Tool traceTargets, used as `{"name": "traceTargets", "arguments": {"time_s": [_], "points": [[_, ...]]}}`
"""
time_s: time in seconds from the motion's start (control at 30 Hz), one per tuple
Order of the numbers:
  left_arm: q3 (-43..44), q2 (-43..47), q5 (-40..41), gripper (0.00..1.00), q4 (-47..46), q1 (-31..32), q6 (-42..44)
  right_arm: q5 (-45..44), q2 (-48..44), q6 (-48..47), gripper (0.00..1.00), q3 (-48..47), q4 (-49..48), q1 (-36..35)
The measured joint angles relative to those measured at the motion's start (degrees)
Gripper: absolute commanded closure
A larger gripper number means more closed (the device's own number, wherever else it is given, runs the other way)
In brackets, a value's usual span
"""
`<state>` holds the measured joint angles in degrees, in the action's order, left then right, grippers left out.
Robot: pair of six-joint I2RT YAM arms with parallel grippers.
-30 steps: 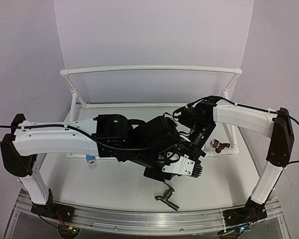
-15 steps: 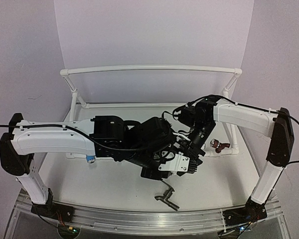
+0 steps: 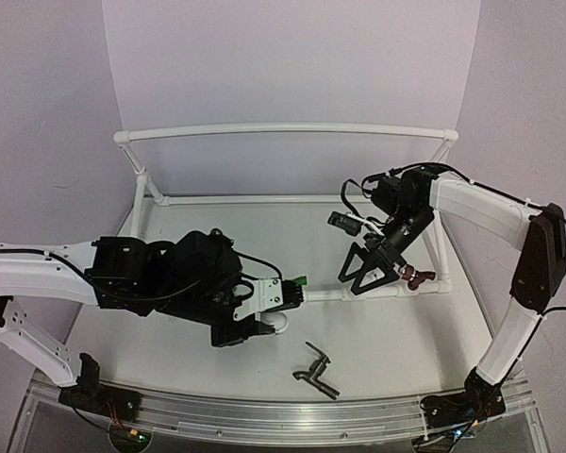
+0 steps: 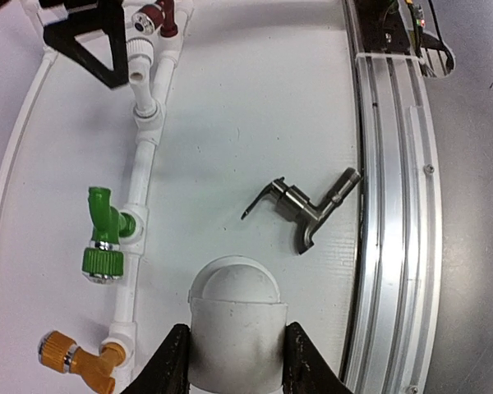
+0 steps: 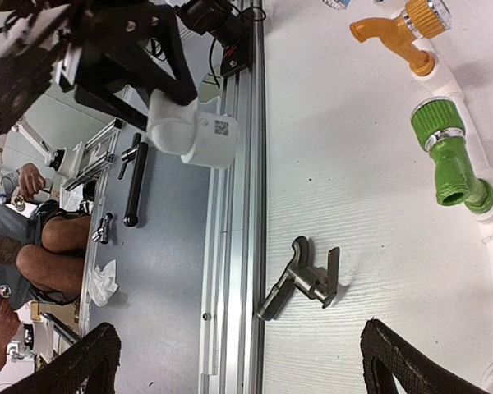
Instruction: Install the water faucets
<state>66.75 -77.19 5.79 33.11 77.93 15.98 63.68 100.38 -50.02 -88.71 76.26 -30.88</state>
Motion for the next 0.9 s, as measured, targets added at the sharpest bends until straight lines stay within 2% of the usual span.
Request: {"name": "traceTargets", "arguments": {"time_s": [0.17,0.37,0.7,0.9], "points": [[-9.35,3.19,1.48,0.98,-4.02,-0.67,-5.82,-0.55,-2.49,1.51,0.02,0.46,-1.93,2.03],[-19.03,4.24,2.17,0.98,-9.10,-2.85,-9.74,-5.21,-9.54,11.69,0.02,4.79,-11.95,3.47],[-27.32,3.08,1.61,0.99,-19.85,-7.40,-11.64,-16.16,-19.23,33.86,0.02,4.65,-28.81,3.59],[-29.80,-2.59,1.20,0.98,-26.15,-7.93,-13.13,-21.65,-21.42,44.42,0.02,-0.60,-34.33,3.59]]}}
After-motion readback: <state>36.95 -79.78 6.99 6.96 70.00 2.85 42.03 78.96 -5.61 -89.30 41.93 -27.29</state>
